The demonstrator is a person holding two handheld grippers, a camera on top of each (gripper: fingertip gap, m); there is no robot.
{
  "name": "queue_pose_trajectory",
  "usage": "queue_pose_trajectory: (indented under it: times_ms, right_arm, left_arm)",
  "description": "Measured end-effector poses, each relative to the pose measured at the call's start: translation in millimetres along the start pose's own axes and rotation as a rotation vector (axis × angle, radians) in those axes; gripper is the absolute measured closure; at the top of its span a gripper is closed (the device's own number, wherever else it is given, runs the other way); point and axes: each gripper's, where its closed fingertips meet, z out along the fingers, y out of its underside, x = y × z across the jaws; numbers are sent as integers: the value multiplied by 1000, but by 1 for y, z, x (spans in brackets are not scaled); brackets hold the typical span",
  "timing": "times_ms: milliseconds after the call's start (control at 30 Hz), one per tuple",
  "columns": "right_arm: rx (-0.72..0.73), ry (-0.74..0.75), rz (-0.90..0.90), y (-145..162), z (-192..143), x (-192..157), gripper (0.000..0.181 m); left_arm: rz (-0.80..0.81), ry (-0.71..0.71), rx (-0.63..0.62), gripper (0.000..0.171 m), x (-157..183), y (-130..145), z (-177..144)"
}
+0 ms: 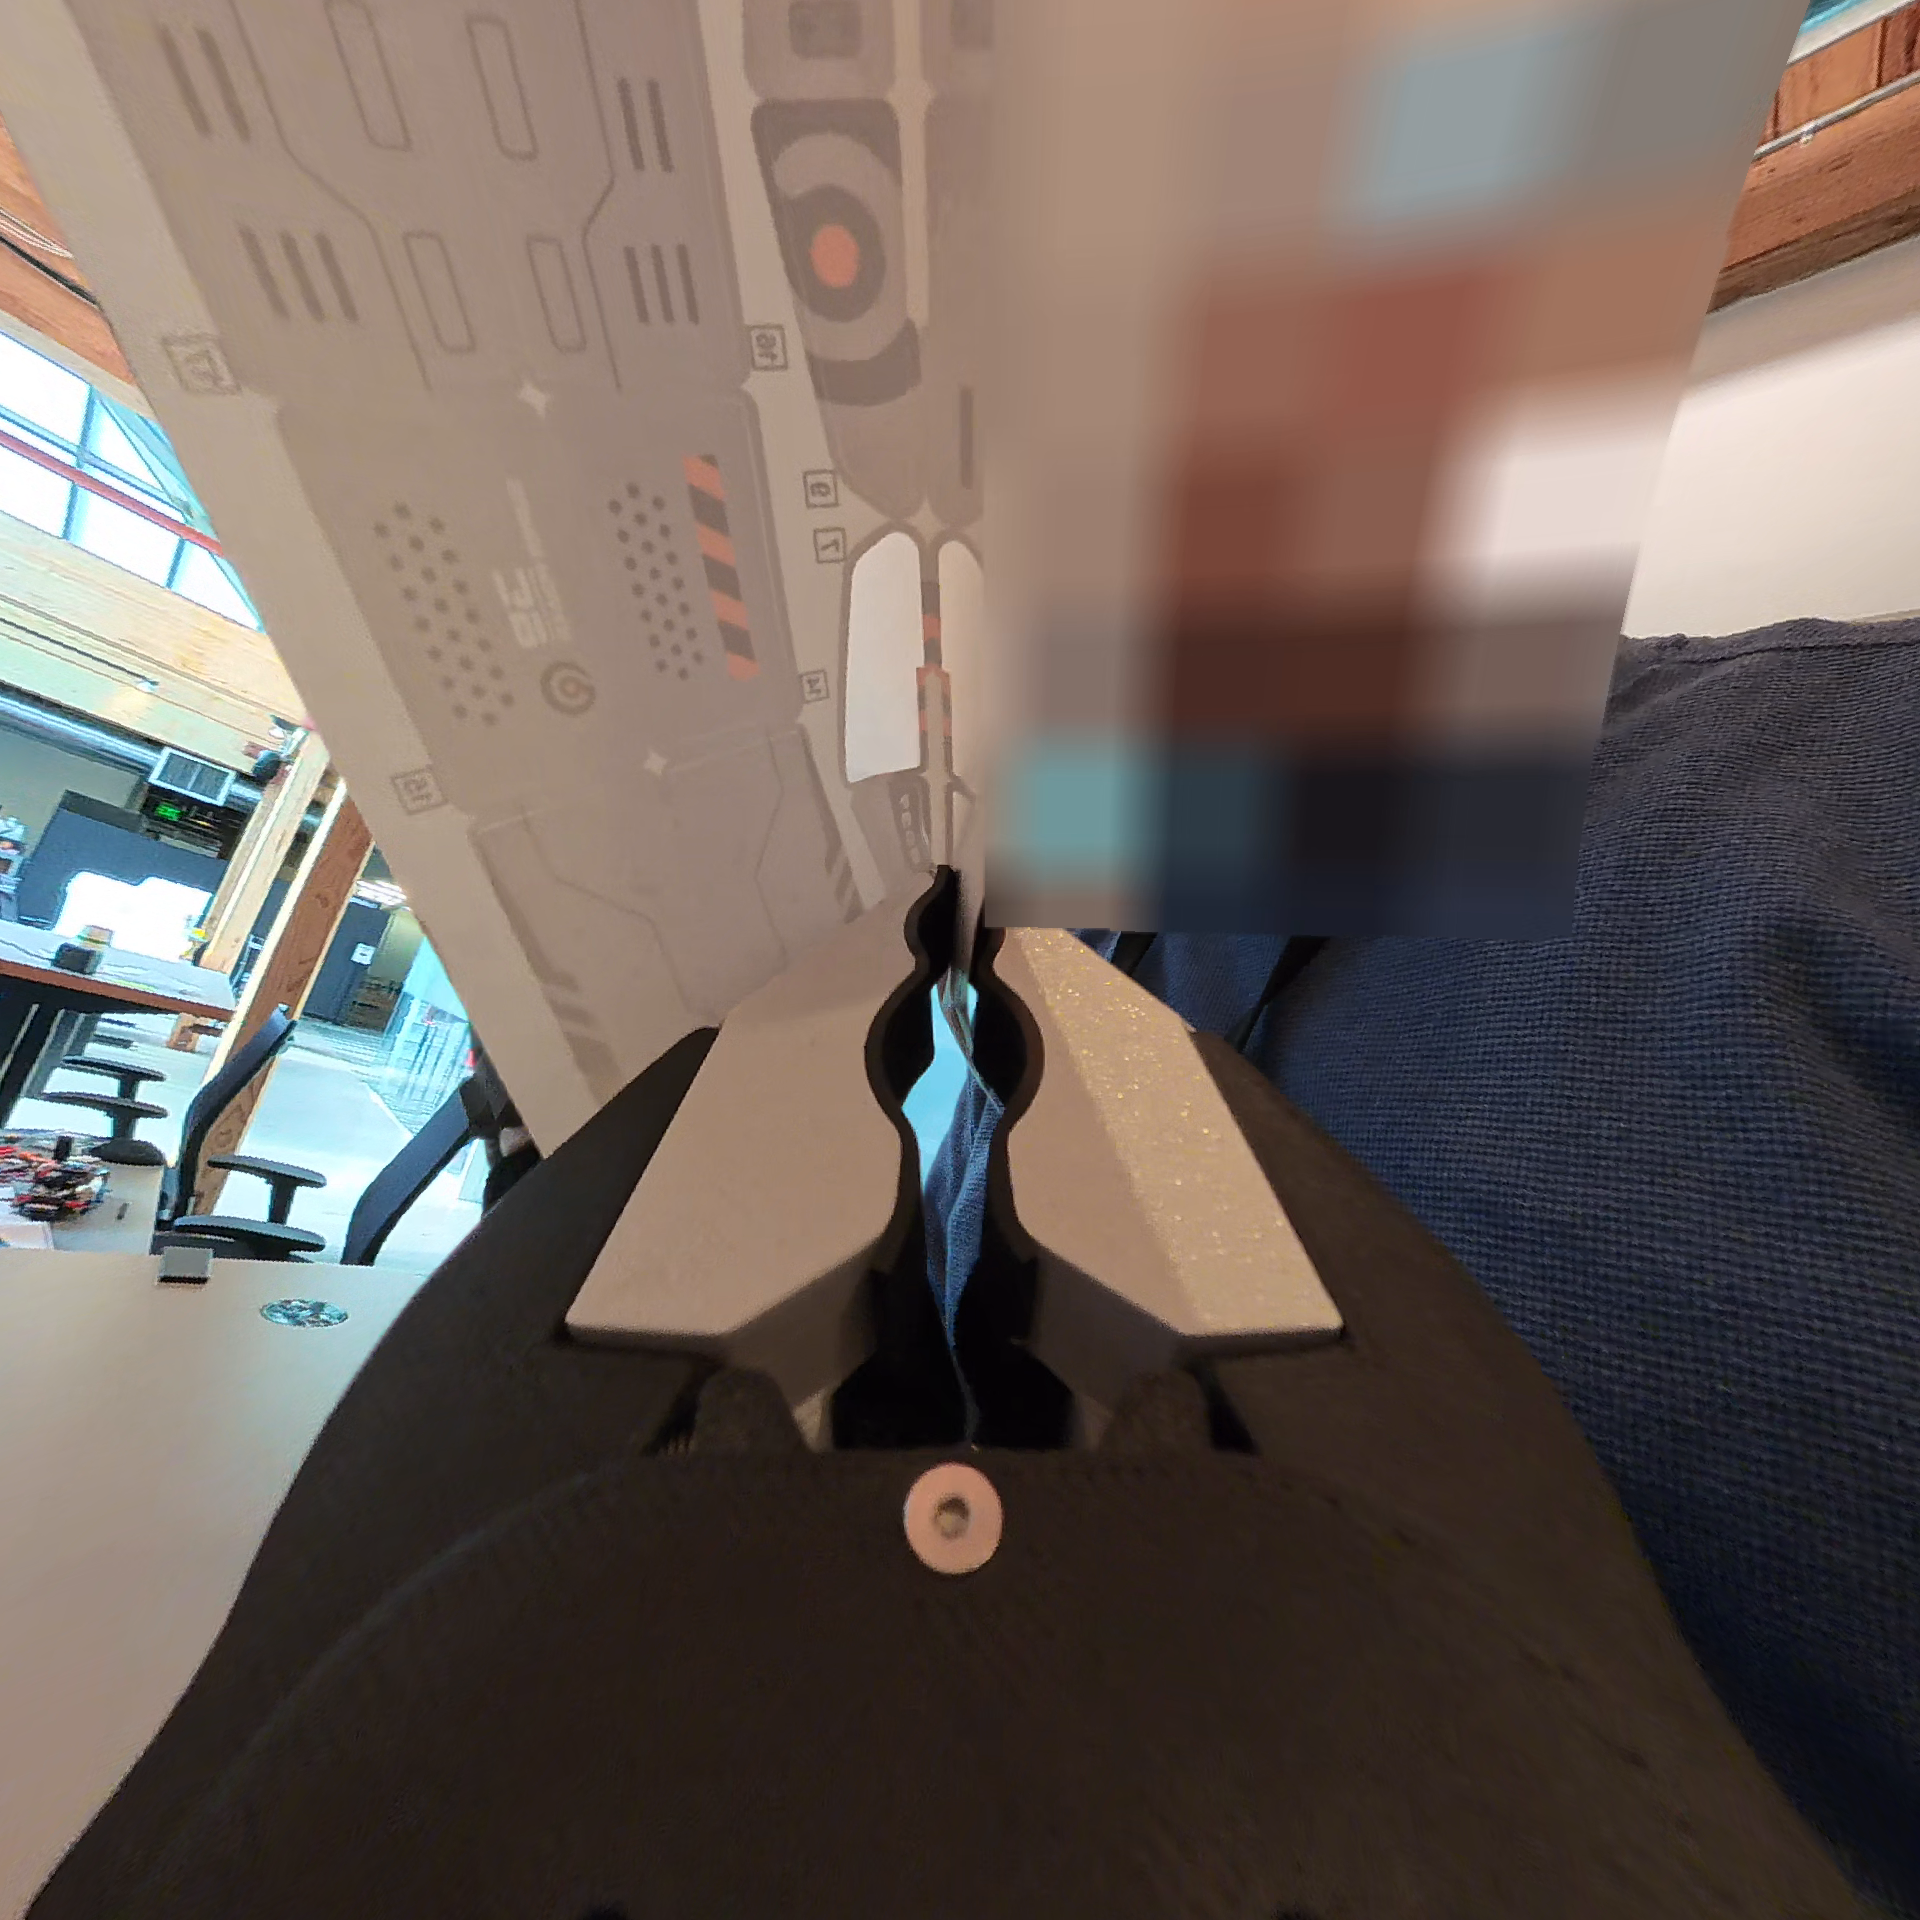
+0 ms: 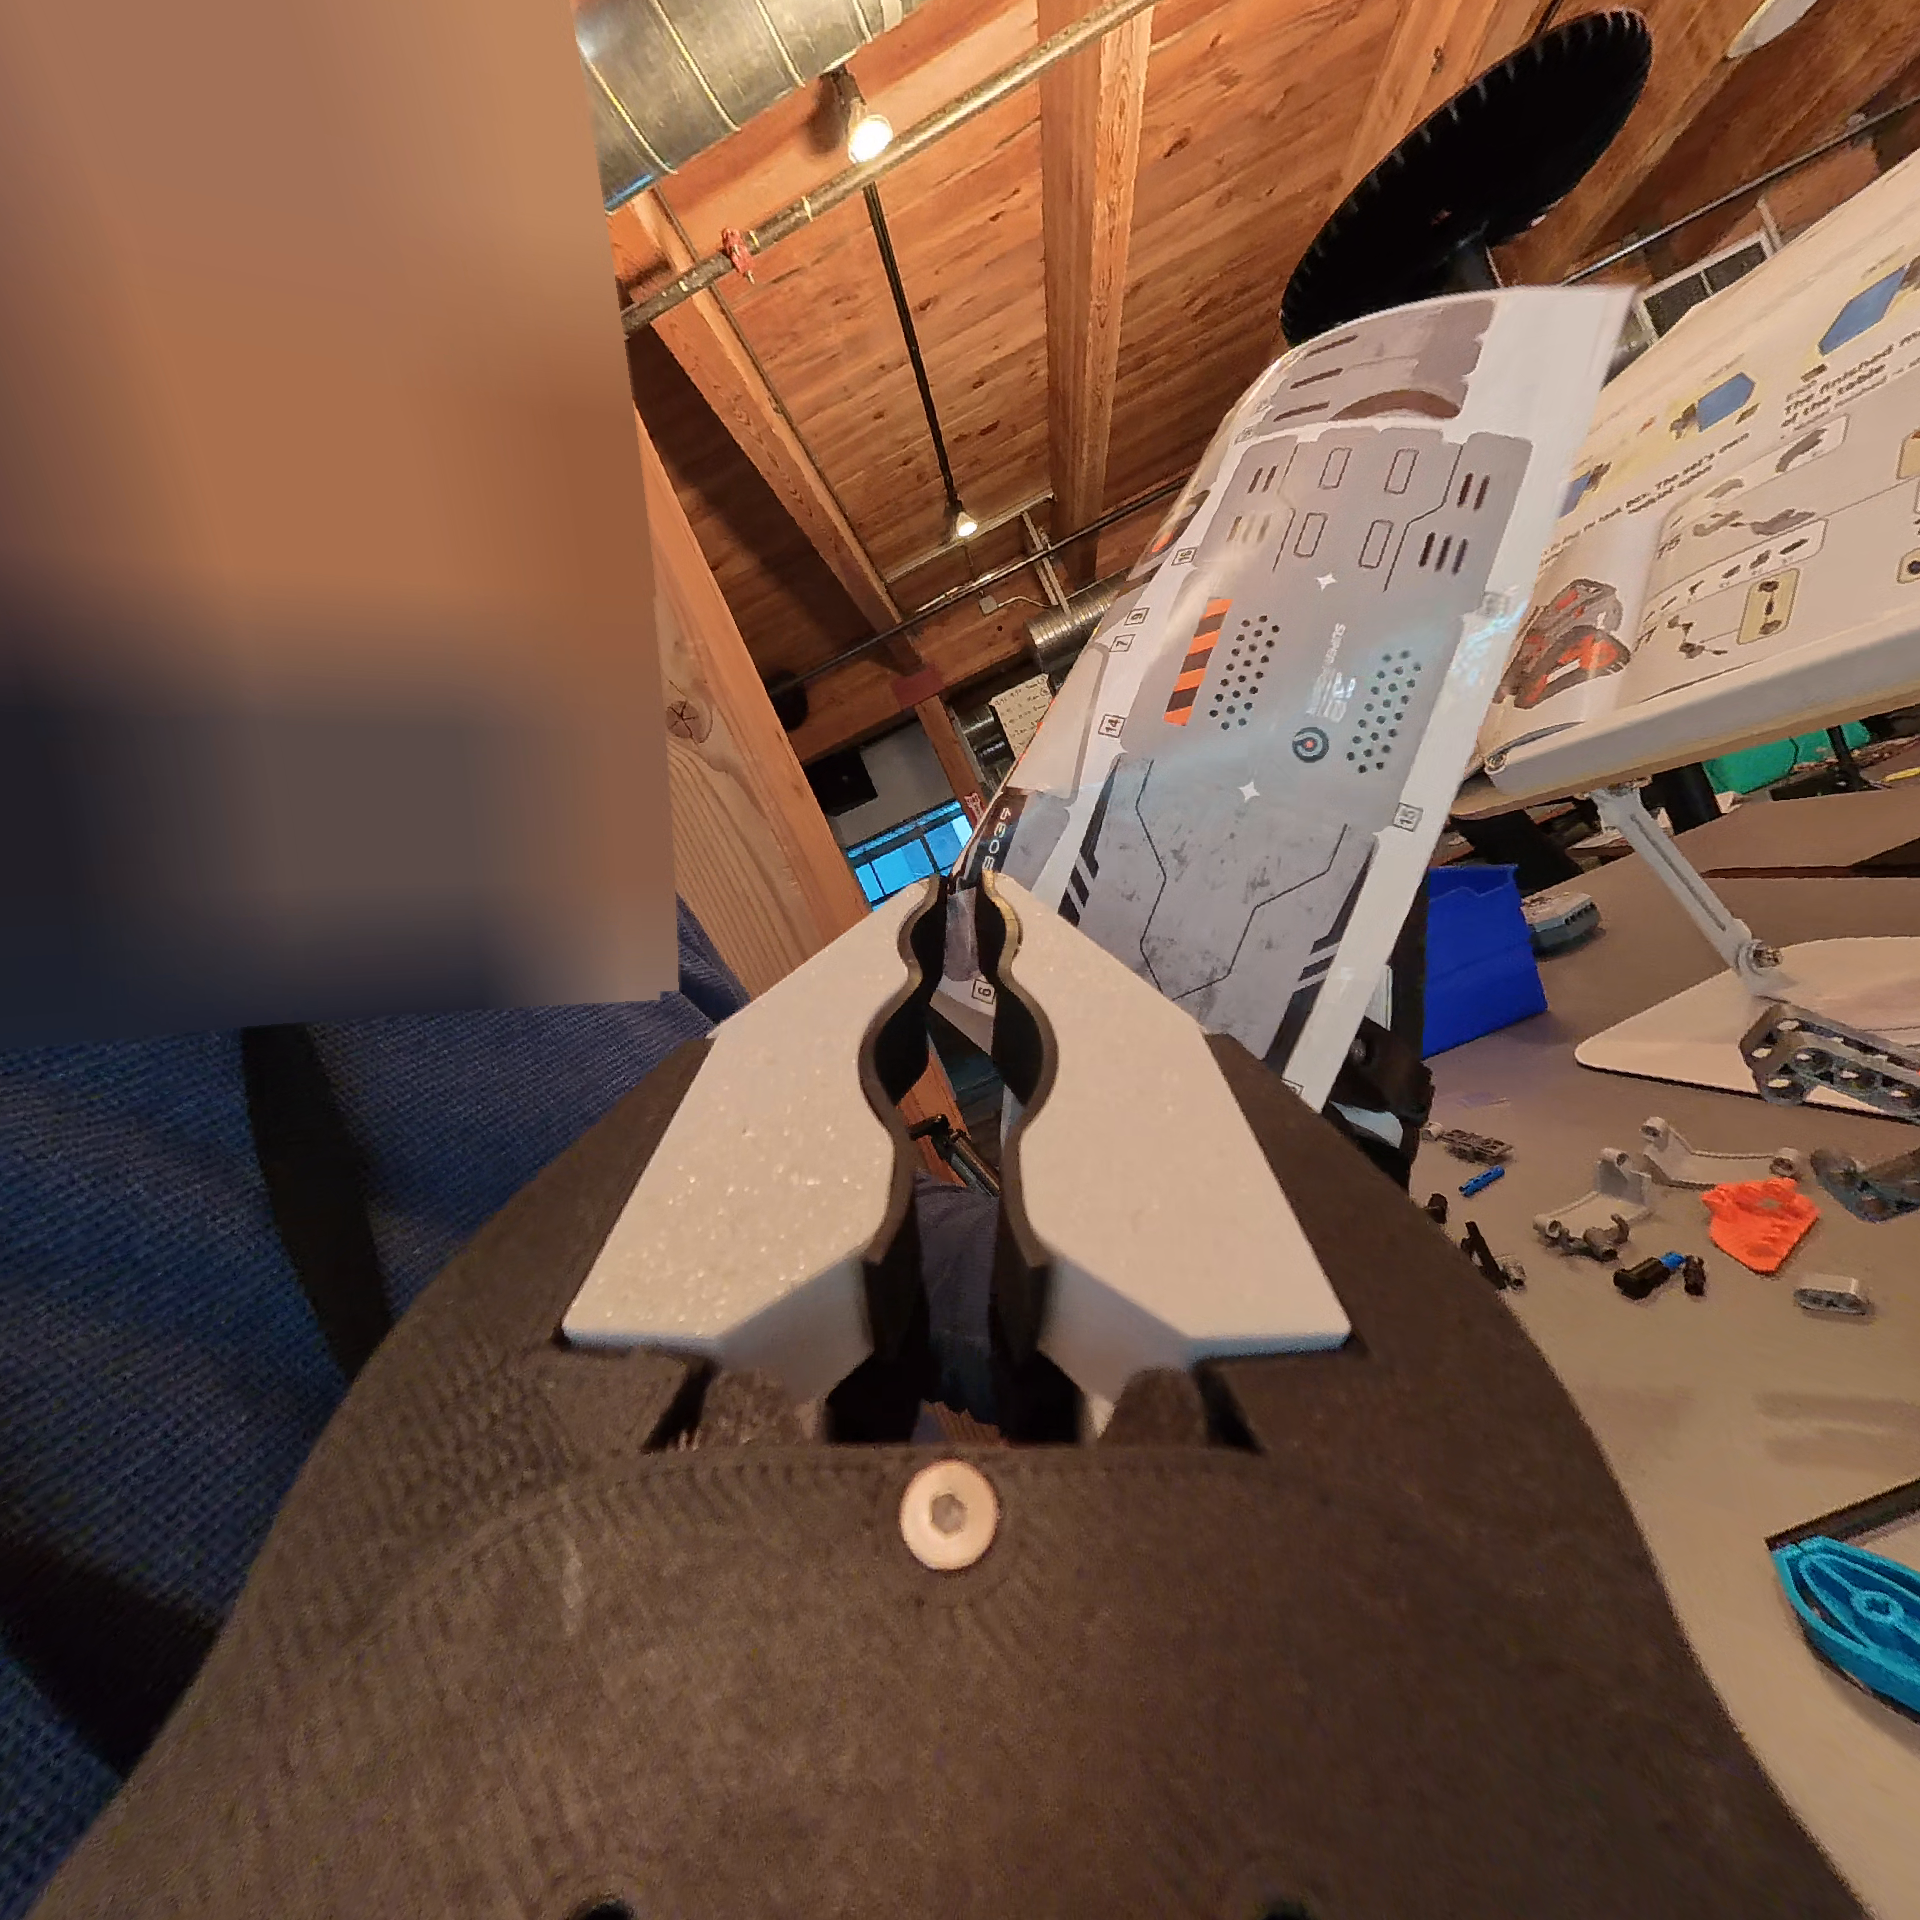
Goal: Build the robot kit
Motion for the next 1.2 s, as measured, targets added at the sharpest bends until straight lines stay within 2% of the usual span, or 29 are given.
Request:
queue_pose_trajectory:
  times_ms: [200, 700, 1100, 1167, 1200]
  right_arm:
    - [17, -17, 16, -2, 0, -1, 181]
    - [-9, 72, -70, -1, -5, 5, 181]
    - [25, 80, -26, 0, -12, 8, 181]
    - [86, 101, -23, -14, -22, 11, 181]
    - [82, 116, -33, -16, -27, 14, 181]
  left_arm:
    - [-12, 7, 7, 171, 0, -1, -1]
    - [36, -61, -44, 171, -7, 0, -4]
    - [136, -135, -150, 171, -10, 5, -6]
    - [156, -118, -109, 171, -3, -8, -9]
    - [186, -148, -128, 171, -5, -10, -12]
